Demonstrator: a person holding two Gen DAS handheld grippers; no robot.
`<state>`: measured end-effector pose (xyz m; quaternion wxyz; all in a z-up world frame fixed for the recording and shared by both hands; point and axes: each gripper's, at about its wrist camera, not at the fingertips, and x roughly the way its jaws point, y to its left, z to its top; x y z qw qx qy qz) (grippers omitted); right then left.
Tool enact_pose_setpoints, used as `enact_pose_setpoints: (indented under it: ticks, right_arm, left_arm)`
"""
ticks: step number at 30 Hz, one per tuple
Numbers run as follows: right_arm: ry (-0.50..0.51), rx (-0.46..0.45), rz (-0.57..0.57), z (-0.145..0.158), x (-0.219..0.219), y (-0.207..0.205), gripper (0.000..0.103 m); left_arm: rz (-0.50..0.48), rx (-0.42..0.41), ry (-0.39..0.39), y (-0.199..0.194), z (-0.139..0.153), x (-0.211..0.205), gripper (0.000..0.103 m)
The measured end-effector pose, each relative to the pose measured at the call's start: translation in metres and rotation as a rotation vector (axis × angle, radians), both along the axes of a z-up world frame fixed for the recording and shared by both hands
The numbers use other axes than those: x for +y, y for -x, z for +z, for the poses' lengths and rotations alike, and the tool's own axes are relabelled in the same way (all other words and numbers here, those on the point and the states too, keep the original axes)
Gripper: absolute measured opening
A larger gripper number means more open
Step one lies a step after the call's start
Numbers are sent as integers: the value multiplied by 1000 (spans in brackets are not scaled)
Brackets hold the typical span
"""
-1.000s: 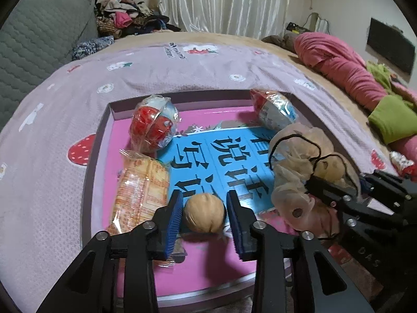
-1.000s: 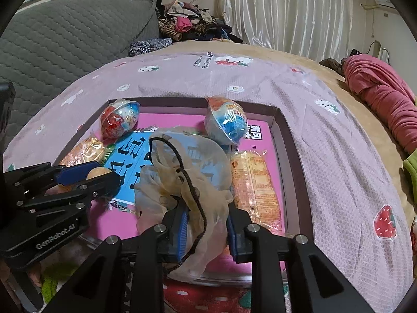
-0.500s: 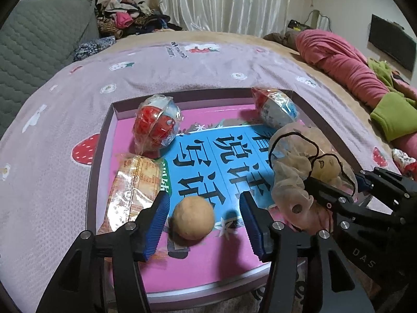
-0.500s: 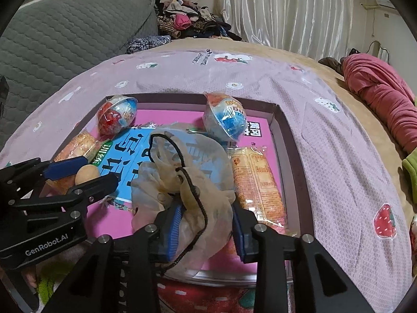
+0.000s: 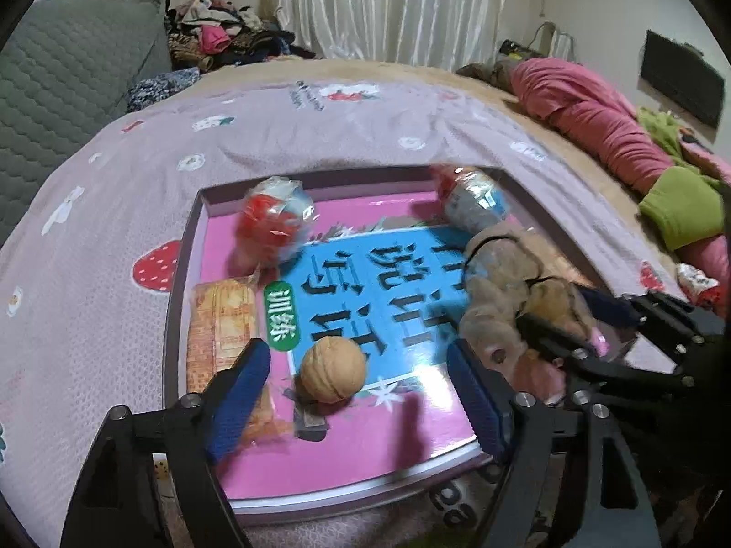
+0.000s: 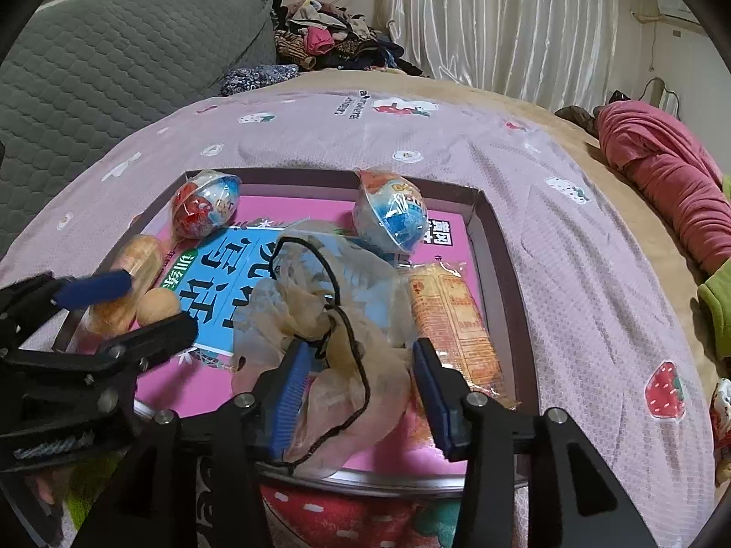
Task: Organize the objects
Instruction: 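Lower the walnut and scrunchie onto the book and open both grippers, then withdraw both open grippers from the tray toward the green ring and cookie pack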
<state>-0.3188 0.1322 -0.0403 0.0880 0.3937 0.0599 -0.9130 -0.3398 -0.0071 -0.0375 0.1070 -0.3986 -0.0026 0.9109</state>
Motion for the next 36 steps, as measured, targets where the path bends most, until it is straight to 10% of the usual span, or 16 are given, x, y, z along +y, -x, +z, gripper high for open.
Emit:
enact_pose_setpoints:
  ticks: [36]
  right_arm:
    - [6,109,-54,69,13,-42,79]
  left_arm:
    - [90,88,16,-40,61,-22,84]
